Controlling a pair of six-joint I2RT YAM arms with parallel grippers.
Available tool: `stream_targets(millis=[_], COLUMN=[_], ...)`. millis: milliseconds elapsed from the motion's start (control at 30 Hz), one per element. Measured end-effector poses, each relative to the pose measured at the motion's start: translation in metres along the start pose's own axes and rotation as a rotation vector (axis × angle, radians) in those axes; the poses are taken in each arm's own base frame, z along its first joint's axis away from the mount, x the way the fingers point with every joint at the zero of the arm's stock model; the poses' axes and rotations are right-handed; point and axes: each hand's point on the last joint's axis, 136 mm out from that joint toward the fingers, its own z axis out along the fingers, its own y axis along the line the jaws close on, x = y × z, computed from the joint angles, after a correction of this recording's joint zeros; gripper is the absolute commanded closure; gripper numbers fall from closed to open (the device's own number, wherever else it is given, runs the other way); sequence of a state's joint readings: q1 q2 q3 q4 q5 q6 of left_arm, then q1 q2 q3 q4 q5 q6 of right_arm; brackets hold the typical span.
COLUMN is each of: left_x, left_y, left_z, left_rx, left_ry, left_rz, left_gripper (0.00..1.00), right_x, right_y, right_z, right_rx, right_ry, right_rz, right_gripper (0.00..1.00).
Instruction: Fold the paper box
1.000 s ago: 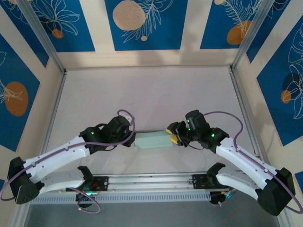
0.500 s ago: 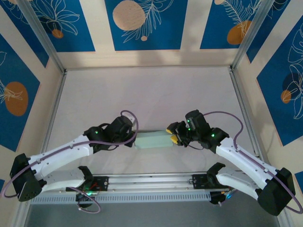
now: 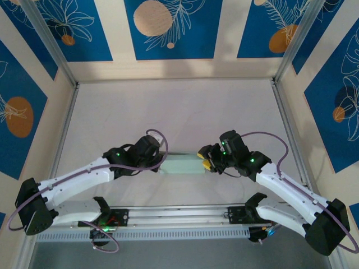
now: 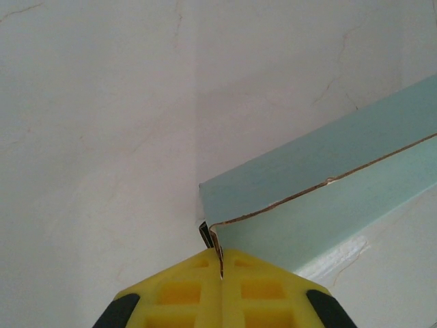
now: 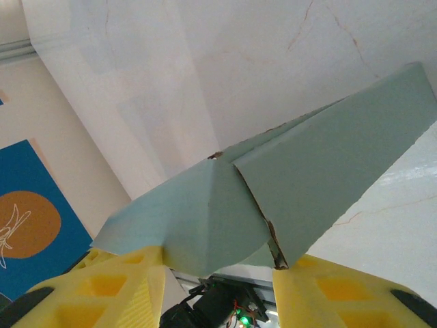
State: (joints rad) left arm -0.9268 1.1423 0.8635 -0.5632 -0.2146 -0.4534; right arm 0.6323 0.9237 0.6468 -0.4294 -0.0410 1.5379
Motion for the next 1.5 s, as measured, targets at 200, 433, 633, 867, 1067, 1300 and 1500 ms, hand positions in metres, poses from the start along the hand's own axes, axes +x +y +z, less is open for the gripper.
stream_targets(millis=[200, 433, 633, 867, 1067, 1300, 1500], left_x=[0.000, -0.004, -0.026, -0.015, -0.015, -0.014, -0.015], left_y=[-0.001, 0.000, 0.014, 0.016, 0.020, 0.015, 0.010], left_z=[0.000, -0.024, -0.050, -0.028, -0.011, 0.003, 0.005], left_rx=[0.000, 0.046, 0.083, 0.110, 0.113, 0.145, 0.204], left_ry=[0.003, -0.028, -0.119, -0.066, -0.057, -0.053, -0.080], left_rz=[0.021, 0.000, -0.193, -0.467, -0.621, -0.680, -0.707], left_gripper=[0.99, 0.57, 0.39, 0.39, 0.40, 0.55, 0.67], right_x=[0.000, 0.000, 0.000, 0.000, 0.001, 0.001, 0.000], right_y=[0.000, 0.000, 0.000, -0.001, -0.001, -0.001, -0.001], right_z=[0.000, 0.000, 0.000, 0.001, 0.001, 0.001, 0.001], right_rx=[0.002, 0.002, 0.003, 0.004, 0.005, 0.005, 0.006], right_ry=[0.000, -0.002, -0.005, -0.008, -0.008, -0.008, -0.016], right_rz=[-0.002, -0.002, -0.004, -0.009, -0.013, -0.014, -0.014], right_gripper=[0.55, 0.55, 0.55, 0.55, 0.55, 0.55, 0.55])
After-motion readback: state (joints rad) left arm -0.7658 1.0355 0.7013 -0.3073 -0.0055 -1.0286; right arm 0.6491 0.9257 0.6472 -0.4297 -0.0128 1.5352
